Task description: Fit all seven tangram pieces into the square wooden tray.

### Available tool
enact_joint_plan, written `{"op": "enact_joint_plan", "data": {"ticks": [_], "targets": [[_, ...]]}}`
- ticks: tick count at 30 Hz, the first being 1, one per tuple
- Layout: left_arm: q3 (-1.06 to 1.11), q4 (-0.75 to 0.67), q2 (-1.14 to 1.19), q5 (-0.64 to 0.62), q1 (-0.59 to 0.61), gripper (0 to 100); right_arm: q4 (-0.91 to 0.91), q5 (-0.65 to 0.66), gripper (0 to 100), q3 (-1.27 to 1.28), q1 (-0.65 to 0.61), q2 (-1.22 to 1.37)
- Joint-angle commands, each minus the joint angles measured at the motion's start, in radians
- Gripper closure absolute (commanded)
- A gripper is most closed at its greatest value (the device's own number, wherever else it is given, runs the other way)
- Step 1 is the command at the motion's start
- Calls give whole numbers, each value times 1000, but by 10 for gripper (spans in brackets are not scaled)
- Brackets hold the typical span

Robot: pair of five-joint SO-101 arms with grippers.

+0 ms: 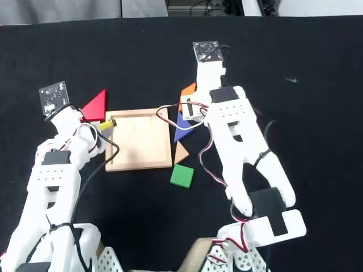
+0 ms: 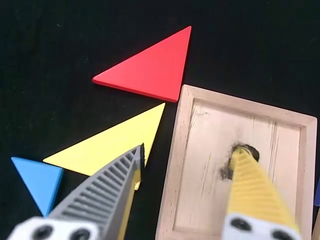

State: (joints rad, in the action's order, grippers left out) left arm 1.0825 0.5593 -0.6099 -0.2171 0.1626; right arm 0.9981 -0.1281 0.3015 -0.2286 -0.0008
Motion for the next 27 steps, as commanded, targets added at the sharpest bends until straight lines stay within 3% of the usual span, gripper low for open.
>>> {"op": "enact_joint_plan", "data": {"ticks": [1,3,7,12,16,18,20,22,27], "targets": [[-27,5,-2,-6,4,867,-12,6,803,-35,14,-2],[-27,2,-2,-3,4,971,-8,6,808,-33,14,-2],[-28,0,-2,-3,5,904,-11,6,994,-33,14,-2],[-28,0,-2,-52,41,789,-12,6,838,-33,14,-2],[-28,5,-2,-115,54,660,-11,9,790,-33,14,-2],[-28,6,-2,-84,54,698,-6,14,863,-31,12,-2],[-27,0,-2,-40,54,822,-12,12,997,-25,14,-2],[-28,0,-2,-25,54,980,-14,8,926,-22,14,-2],[-39,6,-2,-40,56,763,-14,6,822,-22,14,-2]]}}
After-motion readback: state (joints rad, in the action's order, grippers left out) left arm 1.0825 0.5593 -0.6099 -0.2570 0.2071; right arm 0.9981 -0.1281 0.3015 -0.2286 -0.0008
